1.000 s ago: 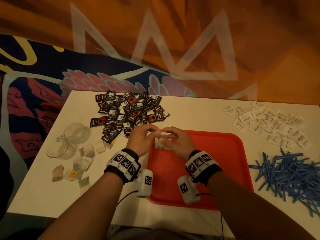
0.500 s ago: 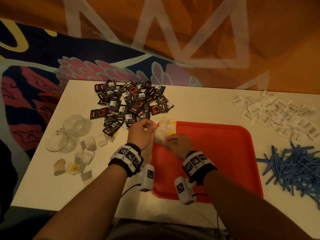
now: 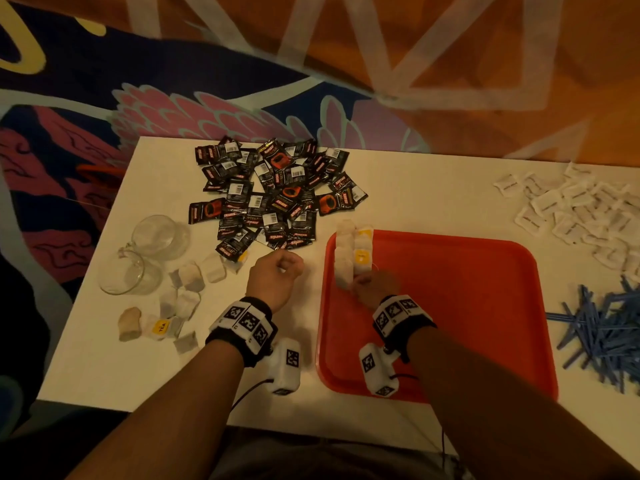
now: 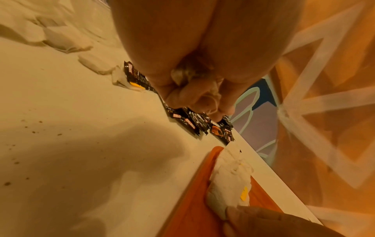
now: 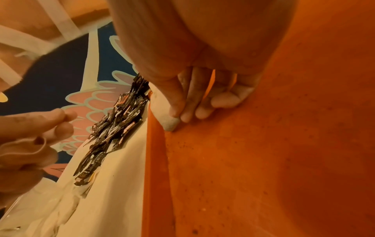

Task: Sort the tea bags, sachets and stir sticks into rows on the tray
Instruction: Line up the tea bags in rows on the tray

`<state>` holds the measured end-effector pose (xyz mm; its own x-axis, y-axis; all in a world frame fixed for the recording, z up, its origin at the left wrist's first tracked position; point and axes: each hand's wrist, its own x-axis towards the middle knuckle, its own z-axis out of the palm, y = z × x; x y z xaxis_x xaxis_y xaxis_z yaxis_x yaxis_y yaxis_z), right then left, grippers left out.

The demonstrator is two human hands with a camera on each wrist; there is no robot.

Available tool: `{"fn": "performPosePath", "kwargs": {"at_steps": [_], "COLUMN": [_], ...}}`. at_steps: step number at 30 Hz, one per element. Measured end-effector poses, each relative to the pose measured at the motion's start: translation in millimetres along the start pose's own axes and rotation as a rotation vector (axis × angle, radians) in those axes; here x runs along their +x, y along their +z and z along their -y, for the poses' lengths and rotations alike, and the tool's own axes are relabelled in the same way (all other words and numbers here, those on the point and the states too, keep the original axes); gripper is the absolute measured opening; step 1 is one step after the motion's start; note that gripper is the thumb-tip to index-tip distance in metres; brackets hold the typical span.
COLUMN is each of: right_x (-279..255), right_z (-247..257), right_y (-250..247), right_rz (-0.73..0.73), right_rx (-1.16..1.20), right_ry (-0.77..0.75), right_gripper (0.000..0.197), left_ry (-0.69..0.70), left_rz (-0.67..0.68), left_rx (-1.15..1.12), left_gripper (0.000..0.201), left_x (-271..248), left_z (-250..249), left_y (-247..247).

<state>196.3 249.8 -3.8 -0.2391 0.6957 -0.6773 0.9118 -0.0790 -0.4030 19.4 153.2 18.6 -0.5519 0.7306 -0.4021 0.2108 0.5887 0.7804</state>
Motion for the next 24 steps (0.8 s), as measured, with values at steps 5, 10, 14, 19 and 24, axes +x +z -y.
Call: {"fn": "performPosePath", "kwargs": {"at_steps": [5, 10, 14, 19, 24], "right_x": [3.8, 3.2, -0.6, -10.9, -38.4], "right_z": [2.0, -6.4, -12.8, -9.4, 11.7], "right_y": [-1.1, -3.5, -8.7, -19.7, -37.8], "right_rz": [-0.024, -0.017, 0.011, -0.052, -0.027], "right_rx": [-0.035, 0.030, 0.094, 0.330, 0.483], "right_ry": [0.039, 0.047, 0.054, -0.109, -0.412], "right_gripper": [0.025, 0.025, 0.024, 0.015, 0.015], "left_ry": [-0.023, -0.049, -0.147, -0.329, -0.347], "left_rz": [0.010, 0.028, 0.061, 0.123, 0.180], "left_rx": [-0.035, -0.036, -0.217, -0.546, -0.644], "left_gripper": [0.014, 0.013, 0.022, 0.046, 0.054], "left_x": [1.4, 0.3, -4.7, -9.7, -19.1], "left_z": [-0.5, -7.1, -17.6, -38.3, -59.3], "left_y": [-0.7, 2.7, 8.4, 16.6, 25.1]}}
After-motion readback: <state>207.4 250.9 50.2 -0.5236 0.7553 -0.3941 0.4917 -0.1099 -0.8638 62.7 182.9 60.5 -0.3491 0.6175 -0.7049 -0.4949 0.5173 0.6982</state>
